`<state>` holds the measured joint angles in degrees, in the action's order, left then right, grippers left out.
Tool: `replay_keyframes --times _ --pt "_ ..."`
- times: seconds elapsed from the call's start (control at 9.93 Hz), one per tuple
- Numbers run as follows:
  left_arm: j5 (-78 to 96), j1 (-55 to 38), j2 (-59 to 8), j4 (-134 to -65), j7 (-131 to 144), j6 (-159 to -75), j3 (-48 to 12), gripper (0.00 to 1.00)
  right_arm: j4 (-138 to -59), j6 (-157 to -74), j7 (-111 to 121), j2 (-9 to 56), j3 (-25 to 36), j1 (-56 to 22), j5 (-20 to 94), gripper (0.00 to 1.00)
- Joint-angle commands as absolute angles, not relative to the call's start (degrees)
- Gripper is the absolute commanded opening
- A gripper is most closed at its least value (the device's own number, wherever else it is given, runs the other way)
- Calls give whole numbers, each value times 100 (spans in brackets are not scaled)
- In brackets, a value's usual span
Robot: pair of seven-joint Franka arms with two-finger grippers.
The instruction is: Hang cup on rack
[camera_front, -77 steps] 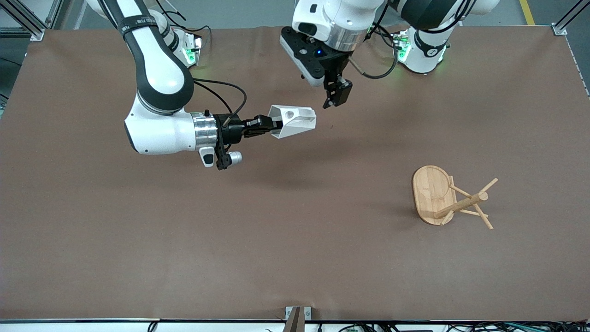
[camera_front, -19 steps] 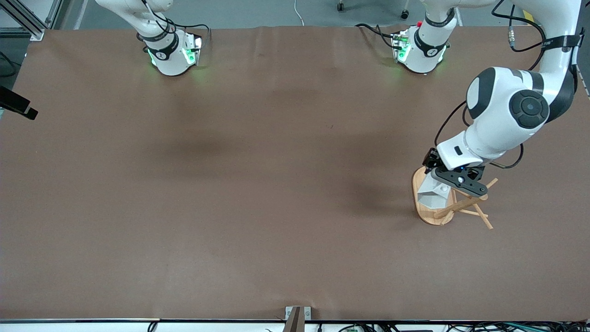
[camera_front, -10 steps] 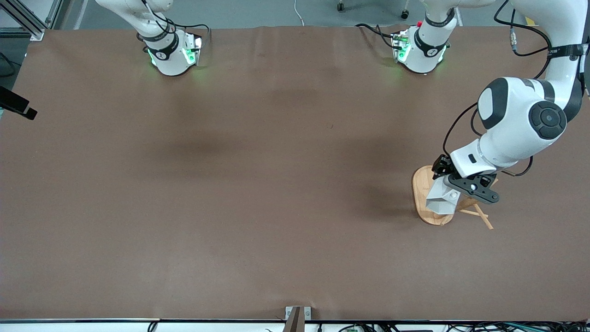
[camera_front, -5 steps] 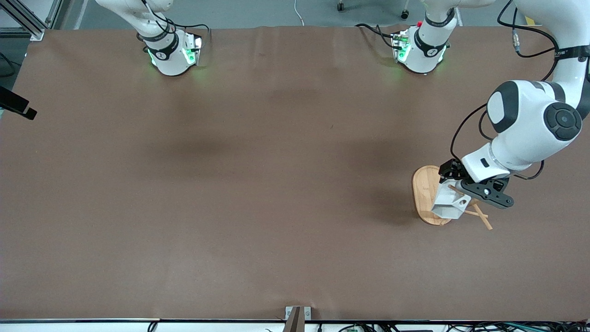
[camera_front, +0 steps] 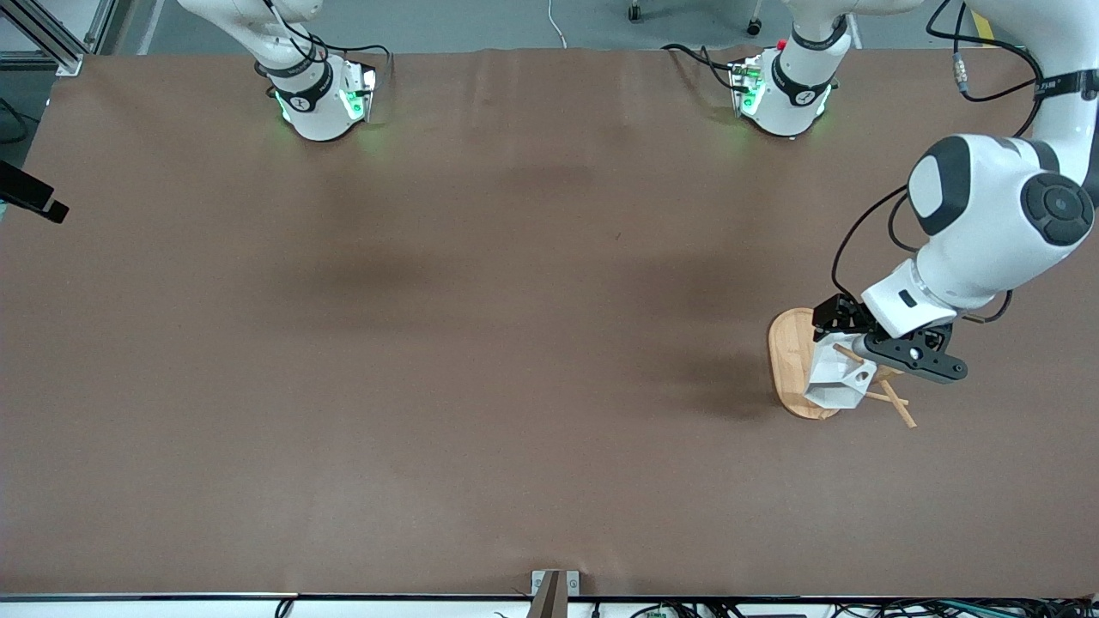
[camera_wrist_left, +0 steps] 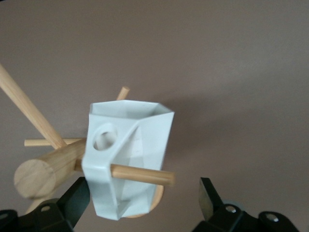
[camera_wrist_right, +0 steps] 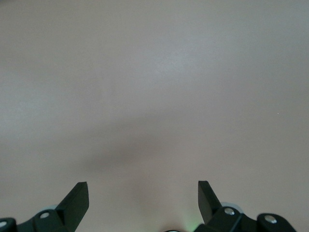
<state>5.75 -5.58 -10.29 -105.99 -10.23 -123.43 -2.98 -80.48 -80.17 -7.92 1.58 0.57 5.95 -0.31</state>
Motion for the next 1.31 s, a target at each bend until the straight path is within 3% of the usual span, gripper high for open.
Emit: replay_keyframes --times 0.0,0.5,0.7,0.81,1.21 --pt "624 -633 -661 -10434 30 -11597 -517 100 -8042 -7998 -800 132 -62 729 -88 100" --pt "492 -554 631 -9609 449 -9462 -572 100 -8051 -7989 -800 132 -62 729 -88 100" --pt "396 -580 677 -8819 290 -8181 -449 100 -8051 -7989 -800 132 -62 729 -88 100" --pt "387 -589 851 -8789 281 -7843 -448 100 -8051 -7989 -800 132 -62 729 -88 100" --pt "-86 -571 1380 -9649 89 -8497 -466 100 -8051 -7989 -800 132 -62 729 -88 100"
